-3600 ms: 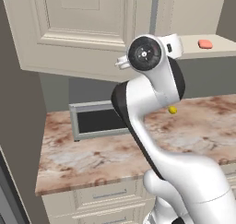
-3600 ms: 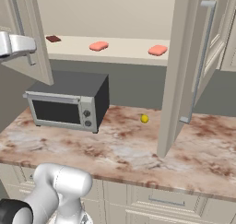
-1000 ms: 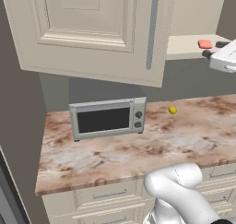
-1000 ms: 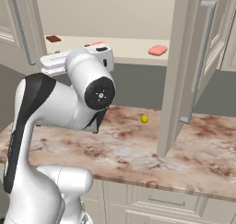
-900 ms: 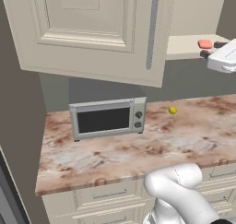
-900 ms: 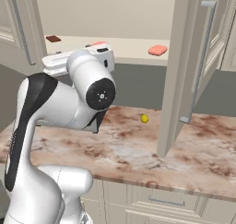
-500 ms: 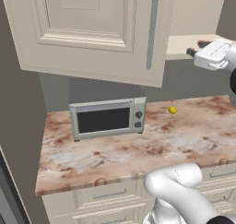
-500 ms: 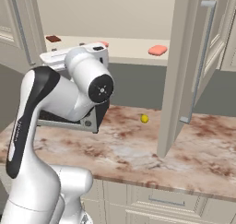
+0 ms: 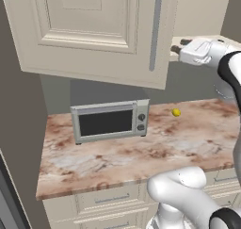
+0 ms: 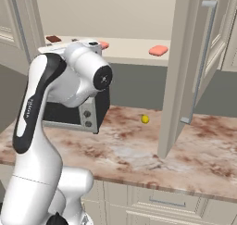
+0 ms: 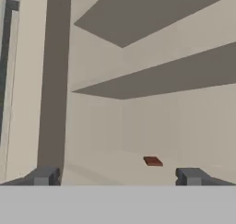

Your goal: Pick the bar soap and bar soap from the cabinet and place them on the counter.

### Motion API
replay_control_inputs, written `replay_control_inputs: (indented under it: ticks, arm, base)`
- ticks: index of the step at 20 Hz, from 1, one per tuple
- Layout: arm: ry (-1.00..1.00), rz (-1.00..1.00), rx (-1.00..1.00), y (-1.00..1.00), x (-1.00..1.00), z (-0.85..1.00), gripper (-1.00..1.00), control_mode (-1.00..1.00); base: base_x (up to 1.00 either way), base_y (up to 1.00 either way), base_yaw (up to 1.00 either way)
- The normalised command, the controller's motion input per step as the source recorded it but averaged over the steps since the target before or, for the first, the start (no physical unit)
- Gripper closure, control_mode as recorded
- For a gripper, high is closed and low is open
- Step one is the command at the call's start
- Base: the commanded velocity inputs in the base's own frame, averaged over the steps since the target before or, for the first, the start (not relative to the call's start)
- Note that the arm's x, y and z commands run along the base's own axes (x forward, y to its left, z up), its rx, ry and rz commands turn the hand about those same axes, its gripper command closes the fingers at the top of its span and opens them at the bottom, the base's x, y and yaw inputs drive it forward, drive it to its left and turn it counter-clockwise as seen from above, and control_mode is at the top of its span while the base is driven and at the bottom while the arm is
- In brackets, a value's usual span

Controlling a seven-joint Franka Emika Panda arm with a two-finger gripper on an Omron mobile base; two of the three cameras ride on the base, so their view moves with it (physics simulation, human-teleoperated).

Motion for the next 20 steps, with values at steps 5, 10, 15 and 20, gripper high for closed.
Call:
replay_control_inputs:
  ticks: [5, 10, 15, 20]
  arm:
    - [0.0, 0.14, 0.0, 0.4, 0.16, 0.0, -1.0, -1.0]
    - [-0.01, 0.15, -0.01, 0.48, -0.23, 0.0, -1.0, -1.0]
    - [-0.03, 0.15, -0.04, 0.54, -0.49, -0.03, -1.0, -1.0]
    - [-0.05, 0.14, -0.06, 0.63, -0.52, -0.05, -1.0, -1.0]
  base:
    - [0.0, 0.0, 0.0]
    - [0.0, 0.0, 0.0]
    - [0.0, 0.0, 0.0]
    - [0.0, 0.0, 0.0]
